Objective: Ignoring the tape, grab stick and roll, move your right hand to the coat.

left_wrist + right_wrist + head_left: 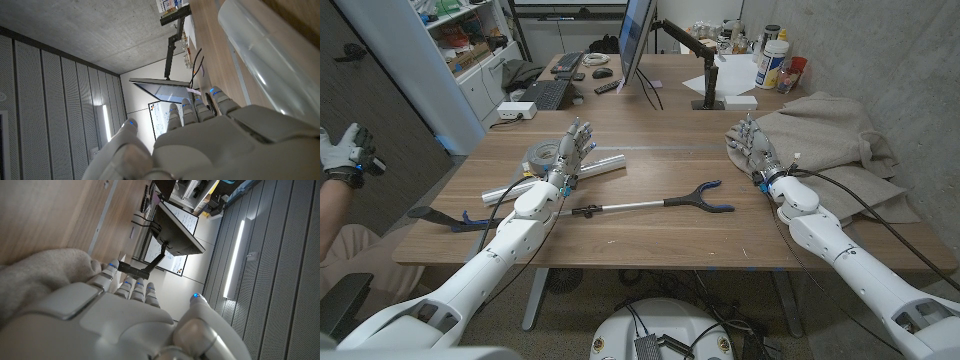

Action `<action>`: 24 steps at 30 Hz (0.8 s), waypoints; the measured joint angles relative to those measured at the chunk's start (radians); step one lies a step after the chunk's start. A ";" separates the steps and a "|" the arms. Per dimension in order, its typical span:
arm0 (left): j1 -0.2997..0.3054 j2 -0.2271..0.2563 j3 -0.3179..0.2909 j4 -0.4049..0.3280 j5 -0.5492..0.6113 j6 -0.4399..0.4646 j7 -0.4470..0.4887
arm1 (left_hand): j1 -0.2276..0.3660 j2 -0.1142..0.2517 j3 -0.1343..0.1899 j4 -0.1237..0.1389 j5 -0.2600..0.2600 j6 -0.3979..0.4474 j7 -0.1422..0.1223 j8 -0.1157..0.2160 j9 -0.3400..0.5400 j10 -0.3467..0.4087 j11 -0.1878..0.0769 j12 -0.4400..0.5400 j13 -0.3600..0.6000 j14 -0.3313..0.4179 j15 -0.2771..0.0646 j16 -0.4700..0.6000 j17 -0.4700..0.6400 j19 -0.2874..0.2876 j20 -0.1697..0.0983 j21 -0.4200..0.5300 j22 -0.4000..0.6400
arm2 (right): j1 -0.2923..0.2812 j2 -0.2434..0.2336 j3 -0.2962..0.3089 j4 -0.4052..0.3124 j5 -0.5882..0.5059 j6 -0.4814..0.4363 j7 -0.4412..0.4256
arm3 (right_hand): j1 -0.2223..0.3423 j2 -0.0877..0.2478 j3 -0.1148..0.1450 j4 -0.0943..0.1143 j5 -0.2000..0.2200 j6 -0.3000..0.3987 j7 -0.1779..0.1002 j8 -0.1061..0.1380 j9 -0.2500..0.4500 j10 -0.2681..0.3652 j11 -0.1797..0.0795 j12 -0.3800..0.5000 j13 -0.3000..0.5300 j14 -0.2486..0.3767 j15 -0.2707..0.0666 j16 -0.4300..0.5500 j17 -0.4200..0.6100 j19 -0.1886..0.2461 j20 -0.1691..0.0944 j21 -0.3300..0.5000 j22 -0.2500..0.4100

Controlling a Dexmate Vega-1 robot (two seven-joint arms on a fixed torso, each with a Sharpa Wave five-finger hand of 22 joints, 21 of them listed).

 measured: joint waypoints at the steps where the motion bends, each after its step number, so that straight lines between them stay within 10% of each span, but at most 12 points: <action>1: 0.000 0.000 0.000 0.000 0.000 0.000 0.000 | 0.000 0.000 0.000 0.000 0.000 0.000 0.000 0.000 0.000 0.000 0.000 0.000 0.000 0.000 0.000 0.000 0.000 0.000 0.000 0.000 0.000 | 0.000 0.000 0.000 0.000 -0.001 -0.001 -0.001 | 0.000 0.000 0.000 0.000 0.000 0.000 0.000 0.000 0.000 0.000 0.000 0.000 0.000 0.000 0.000 0.000 0.000 0.000 0.000 0.000 0.000; 24: -0.003 -0.002 0.001 0.006 0.002 -0.007 -0.003 | 0.000 0.000 0.000 0.000 0.000 0.005 0.006 0.000 0.000 0.011 0.000 0.000 0.000 -0.005 -0.005 0.000 0.000 0.011 -0.061 0.004 0.000 | -0.017 -0.057 0.002 -0.082 -0.054 -0.049 -0.043 | 0.000 0.000 0.004 -0.004 0.000 0.013 0.002 0.000 0.000 0.004 0.004 0.000 0.000 -0.007 -0.007 0.000 0.000 -0.004 -0.004 0.000 0.000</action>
